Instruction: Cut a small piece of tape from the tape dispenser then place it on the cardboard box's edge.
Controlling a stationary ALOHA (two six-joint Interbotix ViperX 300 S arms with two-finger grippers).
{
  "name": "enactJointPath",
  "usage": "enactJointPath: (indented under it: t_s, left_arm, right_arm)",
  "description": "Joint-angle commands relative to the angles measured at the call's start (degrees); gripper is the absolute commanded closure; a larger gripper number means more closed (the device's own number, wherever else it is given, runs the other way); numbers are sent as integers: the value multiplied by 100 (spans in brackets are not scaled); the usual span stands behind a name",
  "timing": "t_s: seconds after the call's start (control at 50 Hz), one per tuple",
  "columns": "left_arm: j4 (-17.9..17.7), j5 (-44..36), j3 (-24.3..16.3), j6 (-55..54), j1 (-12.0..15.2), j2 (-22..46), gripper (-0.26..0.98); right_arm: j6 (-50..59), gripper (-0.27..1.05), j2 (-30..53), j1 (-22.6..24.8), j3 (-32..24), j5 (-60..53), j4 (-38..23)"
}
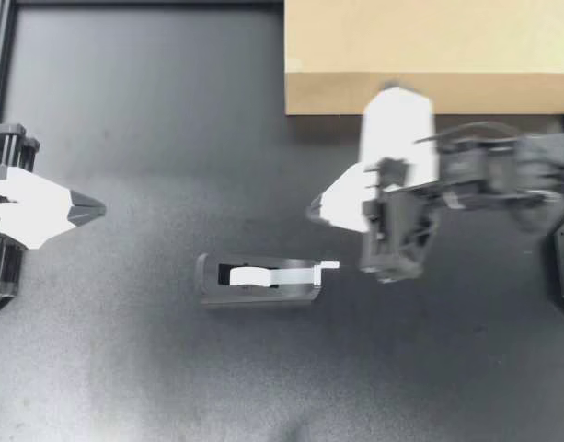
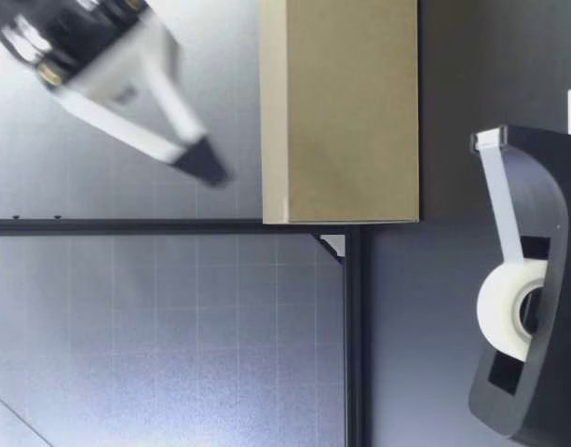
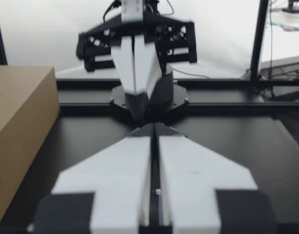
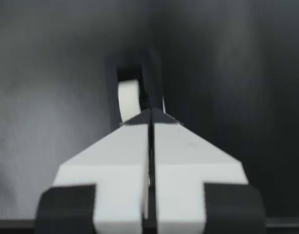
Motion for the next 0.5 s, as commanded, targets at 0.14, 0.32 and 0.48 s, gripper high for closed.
enactJointPath:
  t_s: [0.14,0.32,0.48]
  left_arm:
    - [-9,-62,-35,18,-9,35,84]
    - [-9,-53,26,26,-9,44,84]
    - [-9,-62,70,-26,-9,44,84]
  right_arm:
    - [-105,89,853,-70,-1125,1854,149]
    - [-967,89,1468,-519,-1740,2971,1063]
    - [-2303,89,2048,-1151,-2136,3691,2733]
